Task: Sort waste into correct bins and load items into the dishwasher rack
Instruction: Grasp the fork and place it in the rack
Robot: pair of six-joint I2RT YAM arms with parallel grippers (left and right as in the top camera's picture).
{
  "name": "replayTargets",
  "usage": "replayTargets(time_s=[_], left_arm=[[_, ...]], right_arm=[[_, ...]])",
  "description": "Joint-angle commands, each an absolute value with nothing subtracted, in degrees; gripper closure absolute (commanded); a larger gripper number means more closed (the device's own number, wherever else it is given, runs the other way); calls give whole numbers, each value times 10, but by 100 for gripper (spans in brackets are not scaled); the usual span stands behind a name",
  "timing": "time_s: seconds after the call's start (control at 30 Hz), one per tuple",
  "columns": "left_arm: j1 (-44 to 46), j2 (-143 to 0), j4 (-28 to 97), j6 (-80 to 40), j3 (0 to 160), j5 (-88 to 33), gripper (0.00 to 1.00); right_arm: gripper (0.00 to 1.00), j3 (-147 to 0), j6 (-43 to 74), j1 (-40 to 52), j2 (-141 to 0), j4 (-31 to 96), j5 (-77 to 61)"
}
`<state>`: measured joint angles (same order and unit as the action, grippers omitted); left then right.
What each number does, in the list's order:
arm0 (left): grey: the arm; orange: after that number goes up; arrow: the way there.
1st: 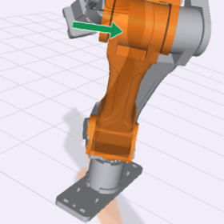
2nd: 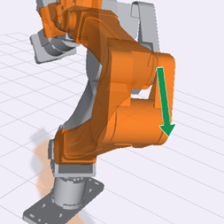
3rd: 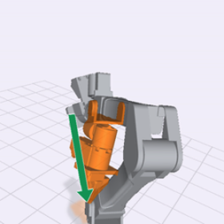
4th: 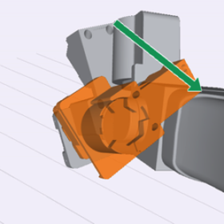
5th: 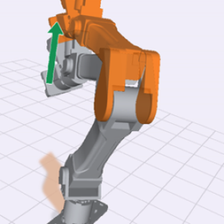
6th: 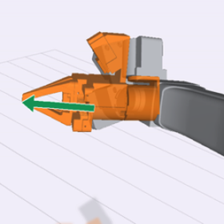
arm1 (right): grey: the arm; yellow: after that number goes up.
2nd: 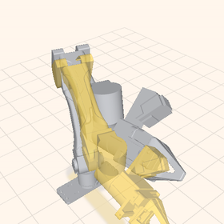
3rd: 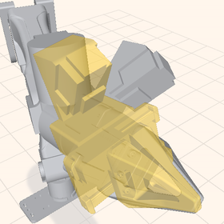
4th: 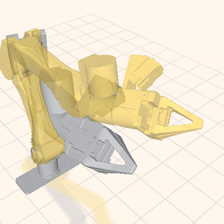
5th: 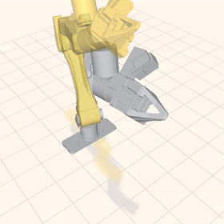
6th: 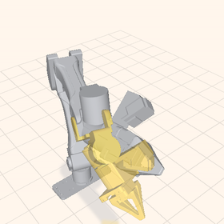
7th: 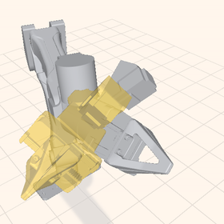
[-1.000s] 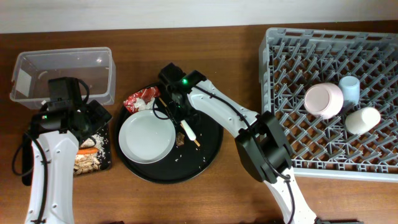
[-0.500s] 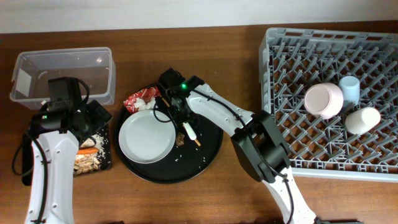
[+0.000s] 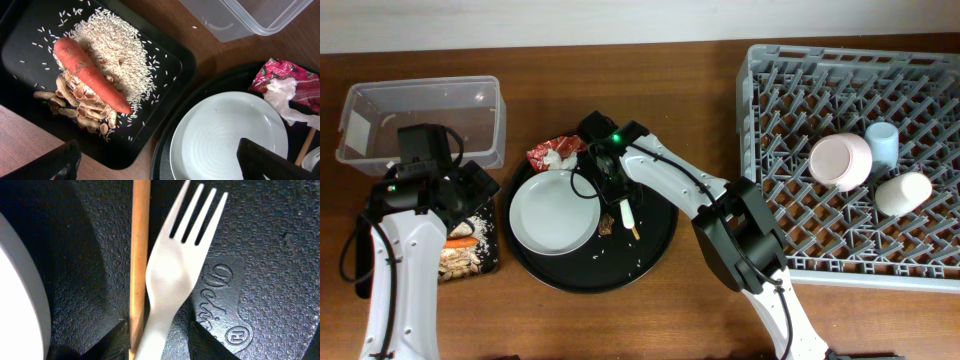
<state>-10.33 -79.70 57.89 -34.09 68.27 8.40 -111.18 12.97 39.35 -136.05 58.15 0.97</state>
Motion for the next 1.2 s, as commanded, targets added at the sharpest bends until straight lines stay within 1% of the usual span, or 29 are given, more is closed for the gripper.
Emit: replayTargets(time_s=[0.0,0.1,0.4,0.47,0.7,0.8,1.03,1.1,1.17], left_arm=[[-106,-787,580,-338,694,84,1],[-105,-787,580,-338,694,84,1],[-105,-787,580,-338,694,84,1],[-105,-787,580,-338,694,84,1],[-105,-787,580,-338,694,84,1],[-105,-787,580,-338,694,84,1],[-105,-787,580,-338,694,84,1],[-105,-787,580,-338,694,84,1],[-105,-787,580,-338,694,84,1]], right_arm=[[64,-1117,141,386,-1361,591,-1],[68,-1118,141,380,-1360,597,-21],[73,-1143,145,378,-1353,628,-26],[77,-1145,145,378,-1350,632,-26],[79,-1145,155,378,-1338,633,-25],[90,-1145,155,378,-1333,634,-25],[91,-1145,155,378,-1315,637,-25],[96,-1145,155,378,-1309,639,-20],[96,-1145,156,377,-1298,643,-10]])
